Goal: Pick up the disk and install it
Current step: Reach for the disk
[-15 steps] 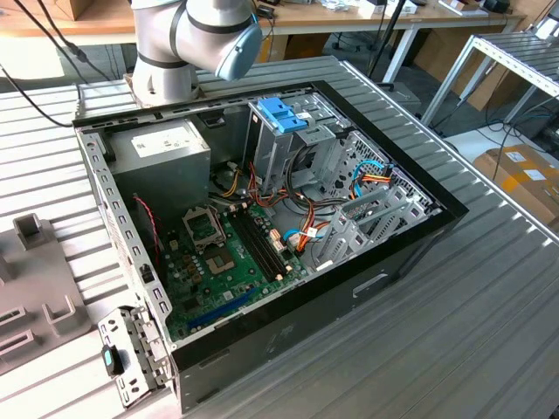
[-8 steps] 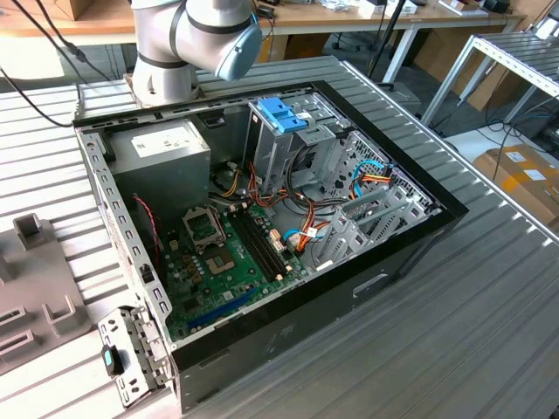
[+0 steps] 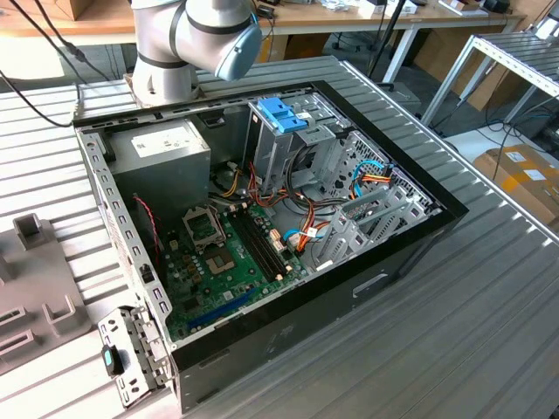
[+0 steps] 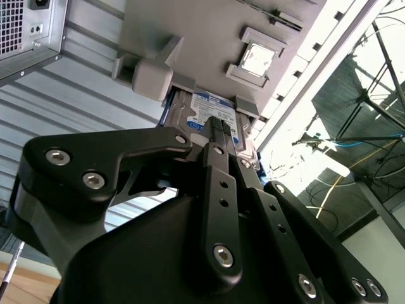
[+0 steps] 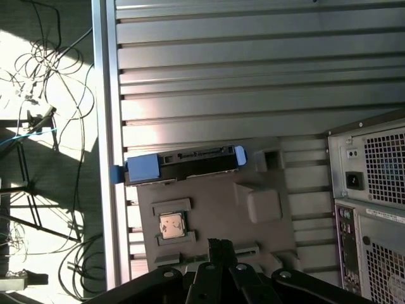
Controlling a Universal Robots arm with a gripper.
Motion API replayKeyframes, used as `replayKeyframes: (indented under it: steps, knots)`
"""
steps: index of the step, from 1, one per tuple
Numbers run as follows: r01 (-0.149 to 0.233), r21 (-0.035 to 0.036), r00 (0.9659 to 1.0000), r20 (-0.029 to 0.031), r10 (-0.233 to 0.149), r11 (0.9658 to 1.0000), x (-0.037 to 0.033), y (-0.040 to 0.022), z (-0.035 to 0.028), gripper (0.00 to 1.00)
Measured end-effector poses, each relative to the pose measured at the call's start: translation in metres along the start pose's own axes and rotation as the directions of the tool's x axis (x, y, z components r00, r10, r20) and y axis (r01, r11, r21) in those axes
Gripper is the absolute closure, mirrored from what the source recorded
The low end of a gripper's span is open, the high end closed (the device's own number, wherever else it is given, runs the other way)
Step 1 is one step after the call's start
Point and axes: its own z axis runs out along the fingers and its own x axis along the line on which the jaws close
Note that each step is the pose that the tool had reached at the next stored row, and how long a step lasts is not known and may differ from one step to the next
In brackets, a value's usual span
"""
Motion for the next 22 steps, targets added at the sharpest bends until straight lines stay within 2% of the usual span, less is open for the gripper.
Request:
replayKeyframes:
  steps: [22]
  knots:
    - [0.0,0.0,1.0,0.0,0.0,1.0,0.0108,-0.0008,-0.0003,0.89]
